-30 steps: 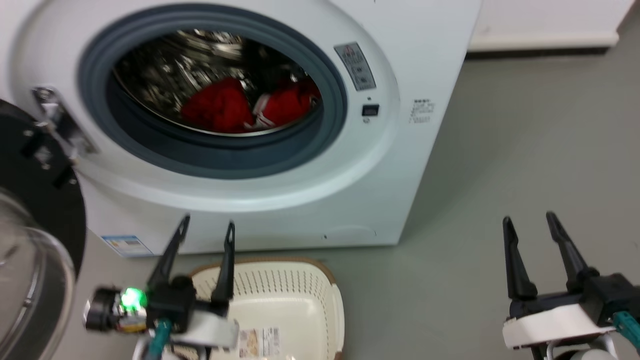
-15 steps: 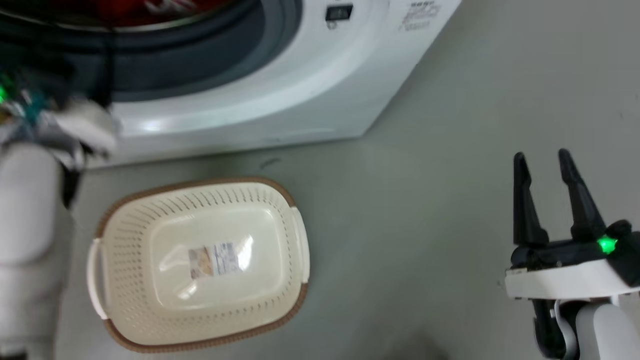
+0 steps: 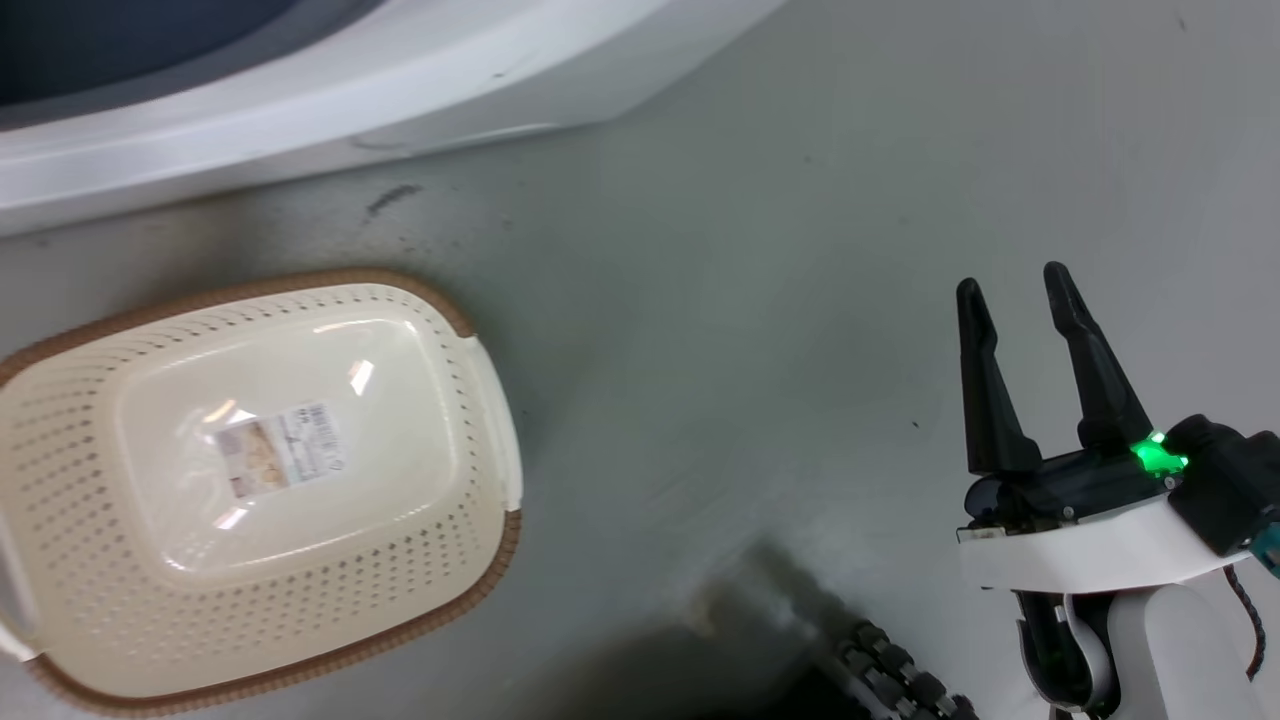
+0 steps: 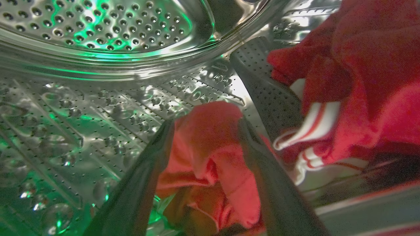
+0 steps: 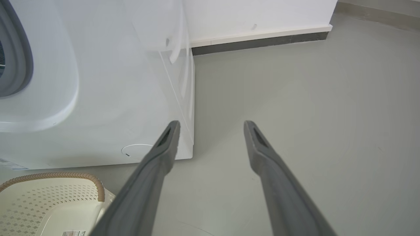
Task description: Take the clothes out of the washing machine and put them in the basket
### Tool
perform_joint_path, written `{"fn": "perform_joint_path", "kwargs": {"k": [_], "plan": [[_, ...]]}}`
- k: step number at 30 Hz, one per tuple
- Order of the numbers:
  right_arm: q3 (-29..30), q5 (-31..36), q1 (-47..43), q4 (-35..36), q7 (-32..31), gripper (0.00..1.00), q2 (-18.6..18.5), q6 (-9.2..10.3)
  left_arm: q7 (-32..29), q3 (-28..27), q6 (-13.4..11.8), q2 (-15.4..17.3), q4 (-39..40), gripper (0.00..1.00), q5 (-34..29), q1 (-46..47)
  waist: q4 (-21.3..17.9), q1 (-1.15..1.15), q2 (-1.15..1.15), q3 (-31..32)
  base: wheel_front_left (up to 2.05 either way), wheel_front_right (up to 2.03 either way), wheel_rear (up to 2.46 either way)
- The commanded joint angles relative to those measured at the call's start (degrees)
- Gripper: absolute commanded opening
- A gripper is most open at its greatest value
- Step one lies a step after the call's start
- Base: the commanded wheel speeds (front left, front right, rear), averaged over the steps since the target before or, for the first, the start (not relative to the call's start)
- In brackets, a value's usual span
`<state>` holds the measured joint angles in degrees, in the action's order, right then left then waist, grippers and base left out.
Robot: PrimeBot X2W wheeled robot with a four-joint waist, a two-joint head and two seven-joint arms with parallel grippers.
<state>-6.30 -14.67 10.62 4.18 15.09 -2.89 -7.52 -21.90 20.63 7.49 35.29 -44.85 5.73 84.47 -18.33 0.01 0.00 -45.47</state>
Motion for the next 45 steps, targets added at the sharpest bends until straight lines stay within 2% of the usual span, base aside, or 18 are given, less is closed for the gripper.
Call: {"fn": "perform_joint_path", "kwargs": {"k": [1, 4, 8, 12, 18, 19, 20, 26, 32, 36, 42, 45], "plan": [[-0.25, -1.05, 1.02, 0.37, 0.12, 1.00, 0.06, 0.05, -2.74, 1.54, -0.12, 0.86, -0.88, 1.00, 1.10, 2.08, -2.58, -0.01, 0.00, -2.81, 0.00, 0.00, 0.00], [-1.13, -2.77, 1.42, 0.73, 0.12, 1.00, 0.06, 0.05, -10.65, 5.12, -0.11, 3.53, -2.28, 1.00, 4.84, 6.65, -3.91, -0.01, 0.00, -4.29, 0.00, 0.00, 0.00], [-2.69, -3.99, 1.15, 1.12, 0.12, 1.00, 0.05, 0.05, -17.60, 10.10, -0.11, 7.64, -1.30, 1.00, 8.82, 10.20, -5.63, -0.01, 0.00, -5.90, 0.00, 0.00, 0.00], [-3.43, -6.29, 1.04, 0.90, 0.12, 1.00, 0.05, 0.06, -21.93, 13.79, -0.11, 11.27, -0.02, 1.00, 12.36, 11.91, -6.93, -0.01, 0.00, -7.36, 0.00, 0.00, 0.00], [-3.19, -6.98, 1.26, 1.39, 0.12, 1.00, 0.05, 0.05, -24.75, 16.03, -0.10, 13.37, -0.45, 1.00, 16.40, 10.20, -6.99, -0.01, 0.00, -8.20, 0.00, 0.00, 0.00], [-3.15, -7.05, 1.40, 1.38, 0.12, 1.00, 0.05, 0.06, -24.77, 16.32, -0.10, 13.38, -0.37, 0.30, 17.07, 9.88, -6.96, -0.01, 0.00, -8.26, 0.00, 0.00, 0.00], [-3.15, -7.11, 1.57, 1.38, 0.12, 1.00, 0.05, 0.05, -24.26, 16.21, -0.10, 13.59, -0.43, 0.00, 17.42, 9.98, -6.96, -0.01, 0.00, -8.31, 0.00, 0.00, 0.00], [-3.26, -6.60, 2.63, 0.80, 0.12, 1.00, 0.05, 0.06, -19.87, 17.08, -0.10, 14.19, 0.09, 0.00, 17.29, 10.90, -6.70, -0.01, 0.00, -7.69, 0.00, 0.00, 0.00], [-1.91, -5.12, 3.18, 0.09, 0.12, 1.00, 0.04, 0.06, -11.87, 16.39, -0.69, 11.75, -0.61, 0.00, 17.97, 10.45, -4.99, -0.01, 0.00, -5.15, 0.00, 0.00, 0.00], [0.25, -3.23, 3.44, -0.48, 0.11, 1.00, 0.04, 0.06, -3.35, 15.55, -1.54, 9.54, -2.99, 0.00, 19.23, 7.65, -2.63, -0.01, 0.00, -1.66, 0.00, 0.00, 0.00], [3.59, 0.19, 2.62, -2.04, 0.12, 1.00, 0.00, 0.06, 14.69, 12.81, -3.63, 4.79, -6.75, 0.00, 22.50, 0.00, 1.27, -0.01, 0.00, 5.59, 0.00, 0.00, 0.00], [5.00, 2.00, 2.03, -2.88, 0.12, 1.00, 0.01, 0.05, 21.69, 11.37, -3.18, 1.90, -9.29, 0.00, 25.28, -5.52, 3.14, -0.01, 0.00, 9.95, 0.00, 0.00, 0.00]]}}
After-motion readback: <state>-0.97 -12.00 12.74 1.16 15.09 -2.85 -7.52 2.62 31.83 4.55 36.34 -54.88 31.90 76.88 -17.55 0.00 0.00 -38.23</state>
